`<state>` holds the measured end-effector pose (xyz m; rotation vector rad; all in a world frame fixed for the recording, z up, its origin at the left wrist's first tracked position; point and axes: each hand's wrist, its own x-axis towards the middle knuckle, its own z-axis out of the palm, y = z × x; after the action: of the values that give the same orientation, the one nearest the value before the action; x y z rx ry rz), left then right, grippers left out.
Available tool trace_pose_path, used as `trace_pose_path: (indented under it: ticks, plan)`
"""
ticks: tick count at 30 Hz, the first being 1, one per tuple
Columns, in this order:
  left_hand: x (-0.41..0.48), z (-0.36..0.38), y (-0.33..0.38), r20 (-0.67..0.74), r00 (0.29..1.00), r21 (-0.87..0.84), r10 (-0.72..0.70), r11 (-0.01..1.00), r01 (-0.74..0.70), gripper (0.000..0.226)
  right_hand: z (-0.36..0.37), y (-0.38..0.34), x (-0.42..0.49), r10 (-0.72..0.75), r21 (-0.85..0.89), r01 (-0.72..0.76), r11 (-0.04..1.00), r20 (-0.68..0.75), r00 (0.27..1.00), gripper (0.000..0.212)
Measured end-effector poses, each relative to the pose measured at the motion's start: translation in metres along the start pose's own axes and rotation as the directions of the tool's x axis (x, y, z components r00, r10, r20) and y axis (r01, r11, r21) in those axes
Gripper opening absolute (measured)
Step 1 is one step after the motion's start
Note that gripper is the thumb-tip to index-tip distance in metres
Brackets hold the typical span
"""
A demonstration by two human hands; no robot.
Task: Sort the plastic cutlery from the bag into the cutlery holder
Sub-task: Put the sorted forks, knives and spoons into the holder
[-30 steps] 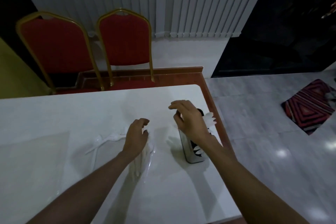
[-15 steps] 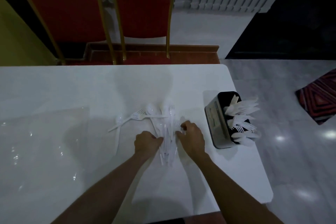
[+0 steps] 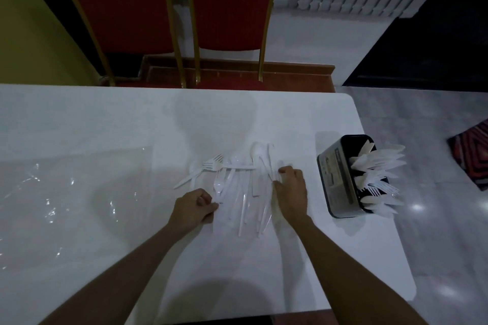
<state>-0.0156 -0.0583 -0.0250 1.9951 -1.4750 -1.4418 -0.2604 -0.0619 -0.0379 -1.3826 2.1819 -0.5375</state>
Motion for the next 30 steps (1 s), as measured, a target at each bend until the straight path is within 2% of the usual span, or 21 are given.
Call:
trace_pose_path:
  ticks: [4,7,9,12,16,20,23,26,30]
  plan:
    - [-0.008,-0.005,-0.012,0.023,1.0,0.013,-0.014,1.0,0.013,0.022,0.0,-0.004,0.003,0.016,-0.008,-0.016,1.0,-0.022,1.0,0.03]
    - [-0.011,-0.007,-0.014,0.023,1.0,0.047,-0.019,0.999,0.018,0.025,0.004,-0.012,0.0,-0.082,-0.117,0.075,0.99,-0.061,0.995,0.024]
    - [-0.012,-0.008,-0.016,0.023,1.0,0.056,-0.005,0.998,0.003,0.027,0.012,-0.019,-0.005,-0.169,-0.128,0.166,0.978,-0.016,0.985,0.015]
    - [-0.015,-0.01,-0.023,-0.066,0.997,0.045,0.034,0.998,-0.031,0.029,0.024,-0.031,-0.009,-0.192,-0.081,0.198,0.977,0.071,0.979,0.011]
    - [-0.02,-0.011,-0.033,-0.186,0.98,0.042,0.065,0.997,-0.058,0.031,0.036,-0.045,-0.008,-0.155,-0.133,0.175,0.976,0.149,0.977,0.017]
    - [-0.02,-0.012,-0.039,-0.191,0.978,0.116,0.087,0.991,-0.065,0.033,0.04,-0.046,-0.009,-0.051,-0.249,0.095,0.964,0.176,0.983,0.015]
    - [-0.02,-0.011,-0.034,-0.188,0.975,0.235,0.115,0.97,-0.069,0.037,0.037,-0.045,-0.015,0.023,-0.285,0.04,0.958,0.212,0.977,0.03]
    - [-0.019,-0.01,-0.029,-0.227,0.968,0.286,0.103,0.958,-0.034,0.032,0.031,-0.045,-0.022,0.04,-0.389,0.058,0.92,0.239,0.97,0.049]
    - [-0.014,-0.004,-0.022,-0.298,0.944,0.275,0.143,0.96,-0.059,0.033,0.029,-0.049,-0.026,0.052,-0.432,0.062,0.9,0.249,0.967,0.053]
